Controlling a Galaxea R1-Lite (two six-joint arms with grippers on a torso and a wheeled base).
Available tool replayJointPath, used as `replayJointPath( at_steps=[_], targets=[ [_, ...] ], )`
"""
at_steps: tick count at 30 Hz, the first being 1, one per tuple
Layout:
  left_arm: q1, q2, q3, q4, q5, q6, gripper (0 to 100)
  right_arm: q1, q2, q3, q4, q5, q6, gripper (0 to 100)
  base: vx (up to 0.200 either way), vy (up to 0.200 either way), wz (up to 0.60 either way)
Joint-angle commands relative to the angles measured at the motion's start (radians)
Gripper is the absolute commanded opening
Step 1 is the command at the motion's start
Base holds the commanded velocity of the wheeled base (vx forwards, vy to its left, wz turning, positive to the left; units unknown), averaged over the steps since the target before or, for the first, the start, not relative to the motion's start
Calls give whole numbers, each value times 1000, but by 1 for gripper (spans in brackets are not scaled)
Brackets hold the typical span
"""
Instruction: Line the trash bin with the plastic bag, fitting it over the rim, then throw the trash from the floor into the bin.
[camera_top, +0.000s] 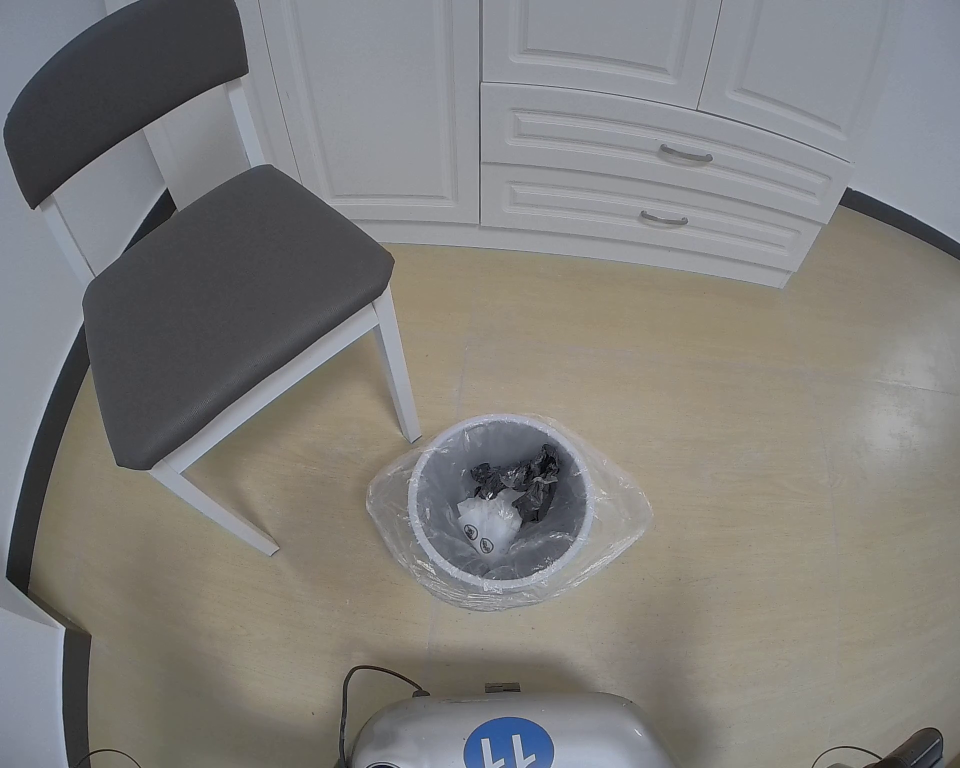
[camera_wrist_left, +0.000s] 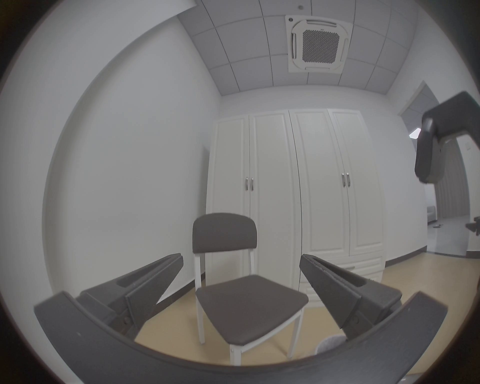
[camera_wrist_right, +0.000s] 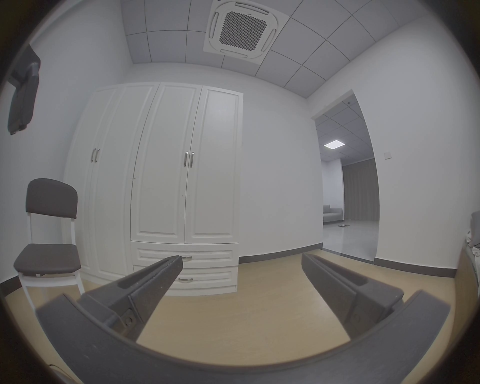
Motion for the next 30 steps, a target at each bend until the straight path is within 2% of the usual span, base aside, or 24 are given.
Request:
replayJointPath(
  at_steps=[1,4,6,8,12,16,18,19,21,30],
  targets=[
    [1,-16,129,-5,-1,5,100,1,-12,16,9,5,4,100,0,0,0],
    [1,-15,215,-3,-1,-5,100,1,-12,18,15,5,4,100,0,0,0],
    [1,-15,220,-3,-1,-5,100,1,-12,18,15,5,5,100,0,0,0],
    [1,-15,229,103,-1,-23,100,1,-12,16,39,5,5,100,0,0,0],
    [1,-16,229,155,-1,-26,100,0,-12,16,73,4,5,100,0,0,0],
    [0,-15,229,311,-1,-26,100,0,-12,16,99,2,30,100,0,0,0],
    [1,-16,229,322,-1,-26,100,0,-12,16,101,2,31,100,0,0,0],
    [1,-15,229,388,-1,-29,100,0,-12,16,110,-1,39,100,0,0,0],
    [1,-16,229,389,-3,-64,100,0,-12,16,112,-2,42,100,0,0,0],
    [1,-15,229,399,-9,-71,100,0,-12,16,113,4,44,100,0,0,0]
  ],
)
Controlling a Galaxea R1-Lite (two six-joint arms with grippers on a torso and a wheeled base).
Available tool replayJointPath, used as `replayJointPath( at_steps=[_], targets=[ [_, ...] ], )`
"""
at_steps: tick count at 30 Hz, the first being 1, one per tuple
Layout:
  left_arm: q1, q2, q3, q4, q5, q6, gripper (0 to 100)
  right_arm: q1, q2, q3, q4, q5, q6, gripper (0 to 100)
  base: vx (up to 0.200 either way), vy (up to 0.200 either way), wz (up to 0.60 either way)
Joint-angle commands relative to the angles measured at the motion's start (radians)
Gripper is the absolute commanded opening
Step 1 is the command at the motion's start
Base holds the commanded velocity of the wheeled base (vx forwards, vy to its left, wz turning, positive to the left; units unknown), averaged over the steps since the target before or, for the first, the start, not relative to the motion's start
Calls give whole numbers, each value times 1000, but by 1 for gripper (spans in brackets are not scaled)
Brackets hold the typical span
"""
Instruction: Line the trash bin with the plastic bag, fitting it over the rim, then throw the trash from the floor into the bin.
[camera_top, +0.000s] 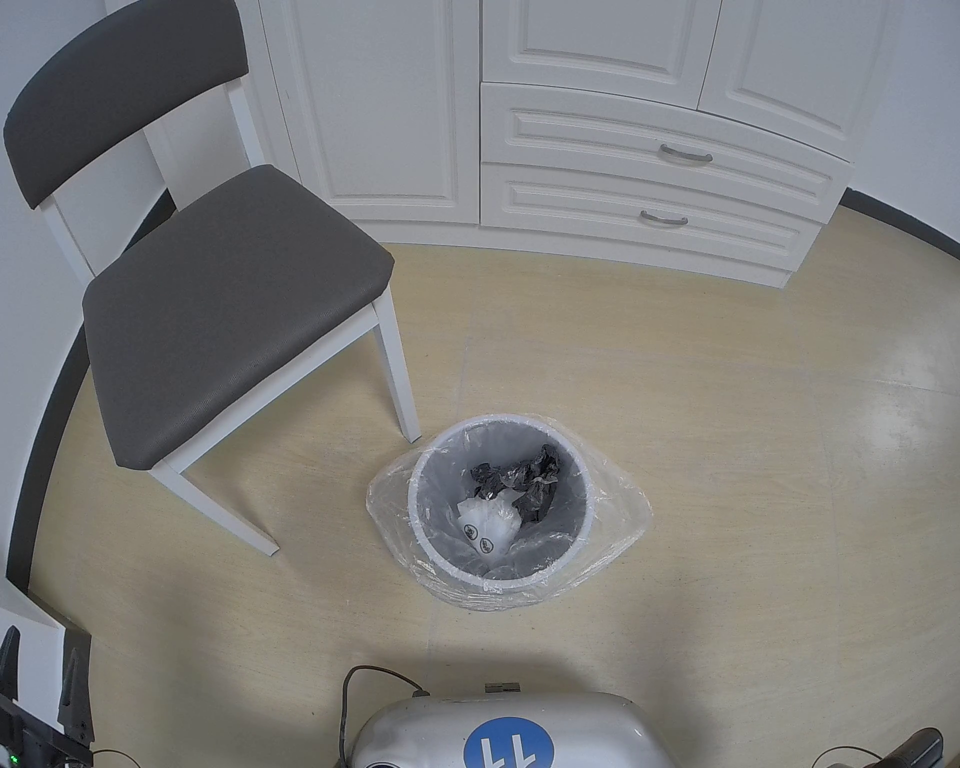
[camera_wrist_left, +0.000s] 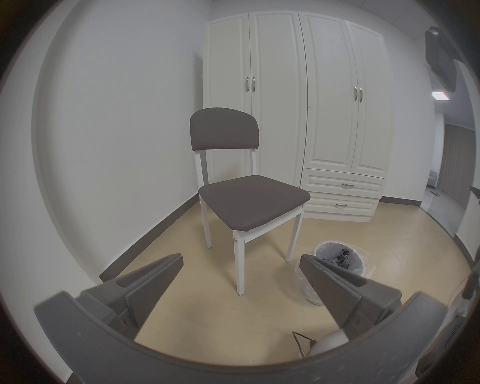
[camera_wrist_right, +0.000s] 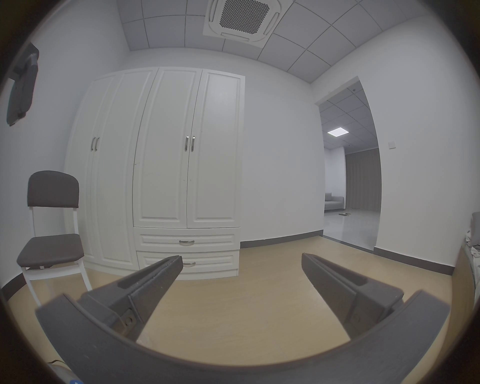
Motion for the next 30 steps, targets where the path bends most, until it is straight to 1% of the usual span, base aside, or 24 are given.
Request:
replayJointPath(
  at_steps=[1,6,8,10,11,13,15,16,17,20,21,23,25,26,28,29,30],
  targets=[
    [0,-12,17,15,-5,7,100,0,-13,16,-1,0,1,100,0,0,0],
    [0,-13,17,23,-9,24,100,0,-13,16,-1,3,-7,100,0,0,0],
    [0,-13,17,23,-10,62,100,0,-13,16,1,8,-12,100,0,0,0],
    [0,-13,17,23,-27,65,100,0,-13,16,1,19,-12,100,0,0,0],
    [0,-13,17,23,-48,64,100,0,-13,16,7,25,-10,100,0,0,0],
    [0,-13,17,32,-91,53,100,0,-13,16,53,28,-7,100,0,0,0],
    [0,-12,14,90,-131,59,100,0,-13,16,105,28,-4,100,0,0,0],
    [0,-12,13,95,-133,59,100,0,-13,16,114,29,-4,100,0,0,0],
    [0,-12,6,106,-134,62,100,0,-13,16,152,29,1,100,0,0,0],
    [0,-13,10,93,-134,62,100,0,-13,16,220,28,7,100,0,0,0],
    [0,-13,10,93,-134,62,100,0,-13,16,223,28,7,100,0,0,0],
    [0,-13,11,93,-134,59,100,0,-13,16,272,29,30,100,0,0,0],
    [0,-13,11,93,-134,59,100,0,-13,16,275,28,31,100,0,0,0],
    [0,-13,11,92,-133,59,100,0,-13,18,333,25,54,100,0,0,0],
    [0,-13,11,92,-133,59,100,0,-13,18,389,23,82,100,0,0,0],
    [0,-13,11,92,-133,59,100,0,-13,18,438,23,96,100,0,0,0],
    [0,-13,11,93,-133,59,100,0,-13,16,453,29,100,100,0,0,0]
  ],
)
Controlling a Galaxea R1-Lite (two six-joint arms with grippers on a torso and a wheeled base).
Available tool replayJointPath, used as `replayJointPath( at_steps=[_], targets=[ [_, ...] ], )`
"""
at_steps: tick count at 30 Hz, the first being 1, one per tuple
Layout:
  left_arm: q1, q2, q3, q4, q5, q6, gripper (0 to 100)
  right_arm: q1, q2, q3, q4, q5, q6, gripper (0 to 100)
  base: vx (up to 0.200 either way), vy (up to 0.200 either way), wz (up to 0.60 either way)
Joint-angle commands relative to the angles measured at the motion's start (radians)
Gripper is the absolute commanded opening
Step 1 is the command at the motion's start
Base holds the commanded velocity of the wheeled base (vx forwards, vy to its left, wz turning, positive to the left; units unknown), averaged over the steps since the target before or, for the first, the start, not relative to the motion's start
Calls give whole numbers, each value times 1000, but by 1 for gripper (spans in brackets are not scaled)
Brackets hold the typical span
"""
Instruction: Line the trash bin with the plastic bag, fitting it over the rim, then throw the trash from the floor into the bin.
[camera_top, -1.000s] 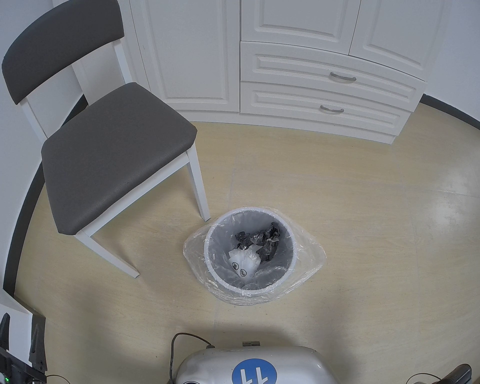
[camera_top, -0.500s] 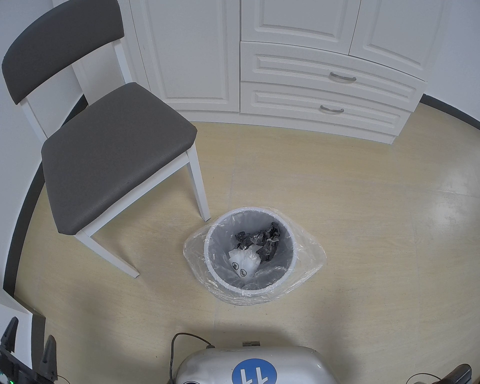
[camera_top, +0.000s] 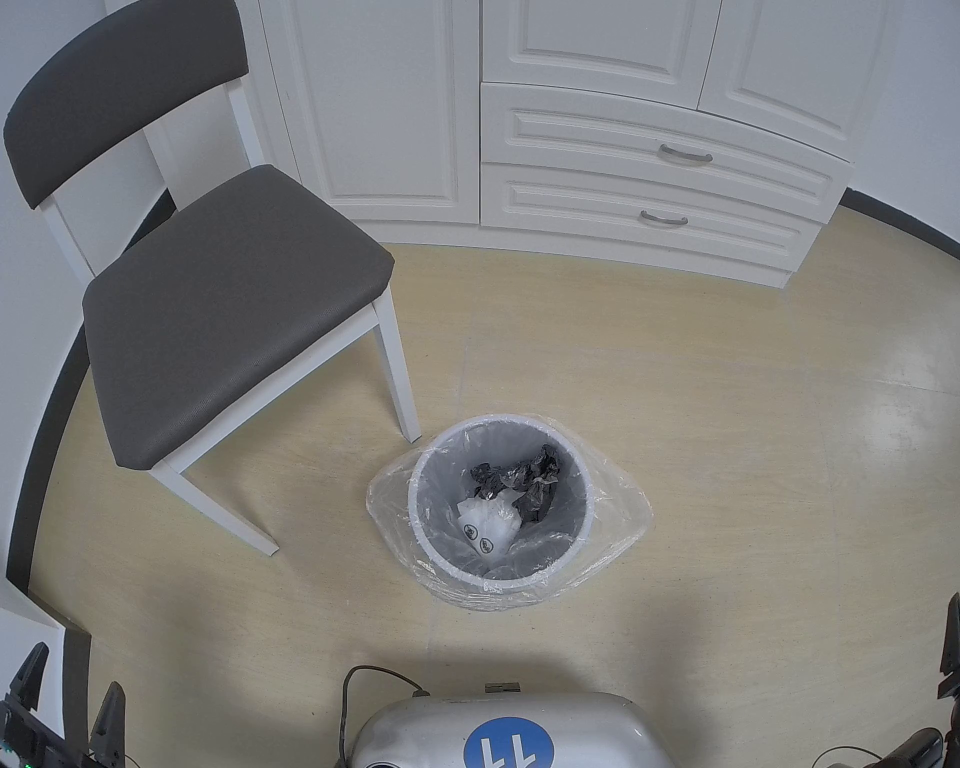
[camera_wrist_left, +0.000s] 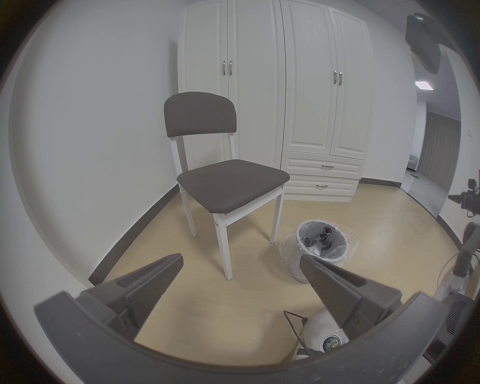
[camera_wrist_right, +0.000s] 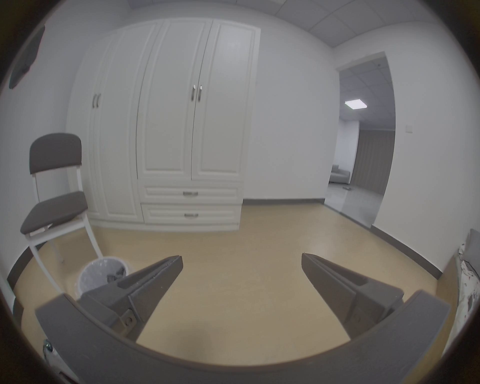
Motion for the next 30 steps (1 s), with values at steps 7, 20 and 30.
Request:
replayJointPath(
  at_steps=[7,20,30],
  targets=[
    [0,-15,12,1,1,5,100,0,-15,15,81,121,32,100,0,0,0],
    [0,-15,12,-1,-1,3,100,0,-15,18,98,379,-2,100,0,0,0],
    [0,-15,13,-1,1,-1,100,2,-15,18,150,385,-6,100,0,0,0]
  ],
)
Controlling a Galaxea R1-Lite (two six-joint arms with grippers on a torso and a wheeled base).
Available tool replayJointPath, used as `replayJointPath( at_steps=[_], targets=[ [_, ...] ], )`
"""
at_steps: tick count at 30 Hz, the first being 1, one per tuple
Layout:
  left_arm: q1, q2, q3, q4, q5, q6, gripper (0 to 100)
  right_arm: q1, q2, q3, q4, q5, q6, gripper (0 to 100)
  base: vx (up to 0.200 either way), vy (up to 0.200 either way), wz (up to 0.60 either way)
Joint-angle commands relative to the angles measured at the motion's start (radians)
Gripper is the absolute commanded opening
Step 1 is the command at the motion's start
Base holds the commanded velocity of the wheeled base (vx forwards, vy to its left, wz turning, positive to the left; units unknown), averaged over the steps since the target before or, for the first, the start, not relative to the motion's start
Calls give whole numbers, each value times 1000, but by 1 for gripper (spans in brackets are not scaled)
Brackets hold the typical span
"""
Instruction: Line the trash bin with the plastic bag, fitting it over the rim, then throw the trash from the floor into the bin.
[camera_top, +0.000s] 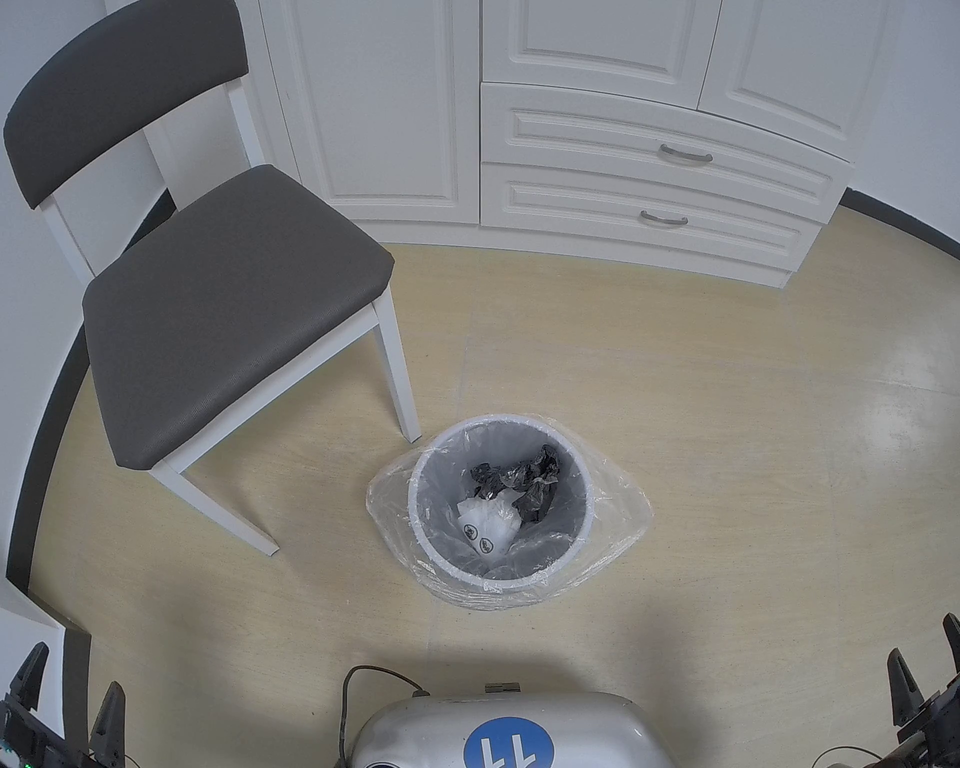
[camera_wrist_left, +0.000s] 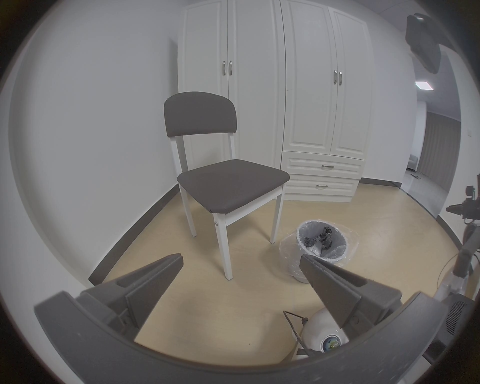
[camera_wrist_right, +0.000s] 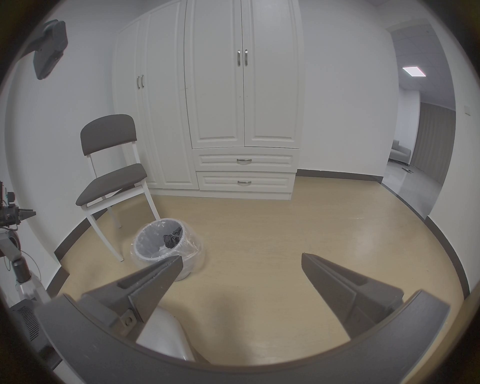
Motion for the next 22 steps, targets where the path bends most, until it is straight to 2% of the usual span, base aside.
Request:
replayJointPath(
  at_steps=[1,22],
  targets=[
    [0,-16,11,0,1,-1,100,1,-15,18,-3,0,2,100,0,0,0],
    [0,-16,14,-14,1,1,100,1,-15,16,-5,-1,5,100,0,0,0]
  ],
)
